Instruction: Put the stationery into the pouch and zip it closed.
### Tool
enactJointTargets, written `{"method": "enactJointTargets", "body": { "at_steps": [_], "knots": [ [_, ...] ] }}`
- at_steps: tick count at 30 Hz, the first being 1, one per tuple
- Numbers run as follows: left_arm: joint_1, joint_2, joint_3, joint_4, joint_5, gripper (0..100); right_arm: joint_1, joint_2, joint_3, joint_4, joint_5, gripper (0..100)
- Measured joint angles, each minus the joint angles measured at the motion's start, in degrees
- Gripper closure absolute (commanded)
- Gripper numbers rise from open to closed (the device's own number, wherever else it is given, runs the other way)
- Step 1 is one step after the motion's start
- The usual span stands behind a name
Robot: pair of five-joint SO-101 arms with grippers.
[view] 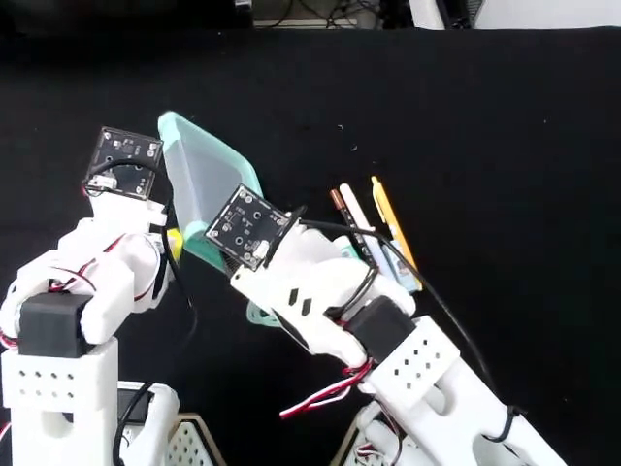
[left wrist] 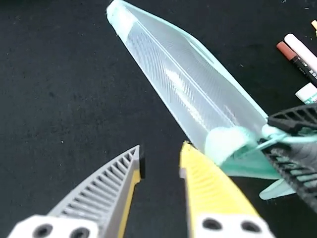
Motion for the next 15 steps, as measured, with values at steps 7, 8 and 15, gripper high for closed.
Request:
{"method": "enactJointTargets", "body": {
  "at_steps": [7, 8, 15],
  "knots": [
    [-0.1, 0.0, -0.4, 0.1, -0.4, 79, 0.5, 0.0, 0.0, 0.0, 0.0, 98.7],
    [-0.1, -0.3, -0.7, 0.1, -0.5, 79, 0.5, 0.0, 0.4, -0.1, 0.0, 98.7],
    [0.1, -9.4, -2.4, 0.1, -0.5, 79, 0.4, 0.0, 1.1, -0.3, 0.0, 98.7]
  ]
}}
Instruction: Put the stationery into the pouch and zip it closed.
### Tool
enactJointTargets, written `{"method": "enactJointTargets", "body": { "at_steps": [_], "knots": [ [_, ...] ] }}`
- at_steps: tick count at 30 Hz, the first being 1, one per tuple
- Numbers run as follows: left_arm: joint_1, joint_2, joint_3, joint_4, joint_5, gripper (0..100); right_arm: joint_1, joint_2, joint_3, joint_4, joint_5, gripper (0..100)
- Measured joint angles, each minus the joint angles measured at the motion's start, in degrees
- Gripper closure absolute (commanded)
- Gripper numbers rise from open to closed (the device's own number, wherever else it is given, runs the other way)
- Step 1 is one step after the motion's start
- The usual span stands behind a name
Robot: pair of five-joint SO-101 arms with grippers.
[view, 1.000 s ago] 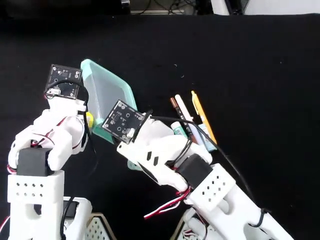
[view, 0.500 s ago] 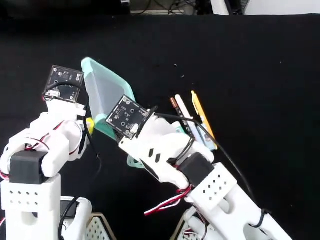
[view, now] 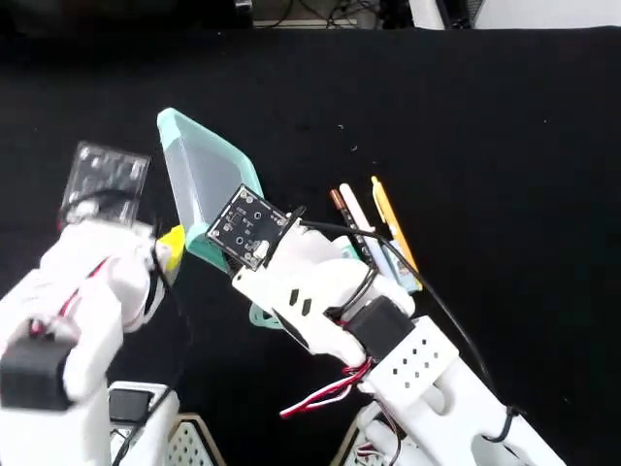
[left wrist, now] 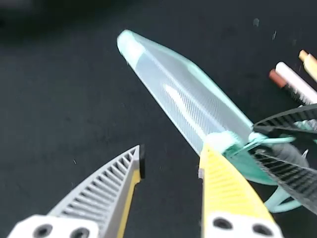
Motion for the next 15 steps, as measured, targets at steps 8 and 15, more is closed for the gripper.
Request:
{"method": "enactJointTargets", "body": {
  "at_steps": [8, 15],
  "knots": [
    [4.9, -2.8, 4.5, 0.1, -4.0, 79, 0.0, 0.0, 0.0, 0.0, 0.0, 98.7],
    [8.5, 5.7, 7.5, -5.2, -4.7, 79, 0.1, 0.0, 0.0, 0.0, 0.0, 98.7]
  ]
}}
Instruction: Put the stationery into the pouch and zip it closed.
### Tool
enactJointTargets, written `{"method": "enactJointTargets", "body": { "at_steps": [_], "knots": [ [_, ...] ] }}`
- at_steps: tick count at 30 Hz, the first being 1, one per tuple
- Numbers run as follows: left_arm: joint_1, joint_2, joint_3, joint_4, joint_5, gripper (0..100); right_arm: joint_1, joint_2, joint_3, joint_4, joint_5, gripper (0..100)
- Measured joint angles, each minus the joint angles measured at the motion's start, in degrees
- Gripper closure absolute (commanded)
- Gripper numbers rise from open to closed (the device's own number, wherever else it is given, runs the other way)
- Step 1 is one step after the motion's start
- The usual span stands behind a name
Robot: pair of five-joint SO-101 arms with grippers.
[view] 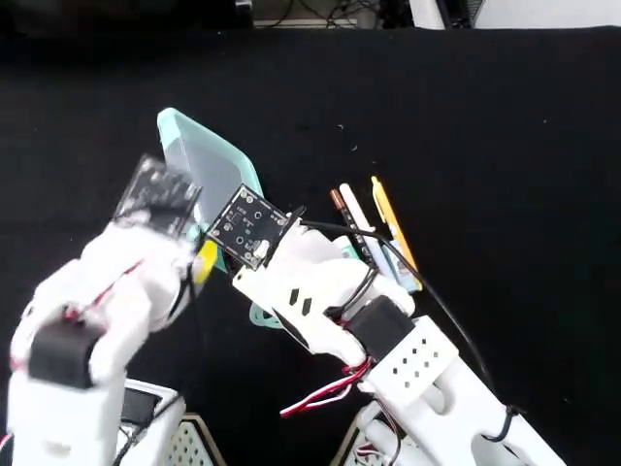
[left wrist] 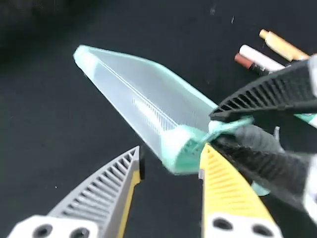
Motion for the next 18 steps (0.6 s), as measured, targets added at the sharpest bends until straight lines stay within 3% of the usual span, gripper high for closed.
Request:
{"method": "enactJointTargets", "body": {
  "at_steps": [6, 18],
  "knots": [
    [-3.8, 4.0, 0.0, -3.1, -0.2, 79, 0.2, 0.0, 0.1, 0.0, -0.1, 98.7],
    [-4.0, 4.0, 0.0, -3.3, -0.2, 79, 0.2, 0.0, 0.1, 0.0, -0.1, 98.7]
  ]
}}
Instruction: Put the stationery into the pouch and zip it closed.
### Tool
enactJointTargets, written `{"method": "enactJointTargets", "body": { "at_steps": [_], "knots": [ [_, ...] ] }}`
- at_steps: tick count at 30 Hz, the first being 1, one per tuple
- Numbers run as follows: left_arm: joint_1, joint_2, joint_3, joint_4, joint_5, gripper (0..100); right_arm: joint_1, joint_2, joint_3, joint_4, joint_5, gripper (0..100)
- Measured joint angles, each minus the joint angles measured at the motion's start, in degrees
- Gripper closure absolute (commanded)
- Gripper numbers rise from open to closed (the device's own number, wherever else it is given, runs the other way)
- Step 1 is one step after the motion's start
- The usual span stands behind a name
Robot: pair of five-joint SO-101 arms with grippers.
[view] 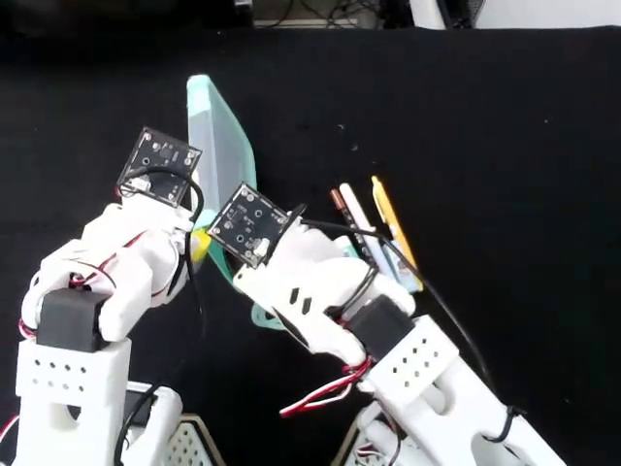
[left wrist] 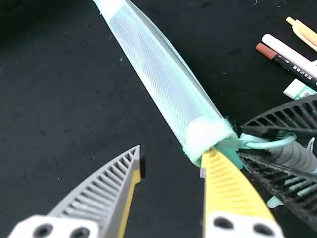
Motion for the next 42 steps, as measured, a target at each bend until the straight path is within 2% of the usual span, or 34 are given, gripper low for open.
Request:
{"method": "enactJointTargets", "body": {
  "at_steps": [15, 25, 32, 42],
  "knots": [
    [1.8, 0.0, -0.8, 0.1, -0.1, 79, 0.0, 0.0, 0.0, 0.0, 0.1, 98.6],
    [3.7, -12.5, -3.3, 3.9, 0.1, 79, -0.2, 0.0, 0.0, 1.6, 3.9, 98.6],
    [3.7, -11.1, -1.4, 3.9, -2.9, 79, -0.2, 0.0, 0.0, 2.8, 3.9, 98.6],
    [4.0, -4.3, 5.2, -3.8, -3.2, 79, 0.0, 0.0, -5.3, 12.9, 6.4, 98.6]
  ]
}}
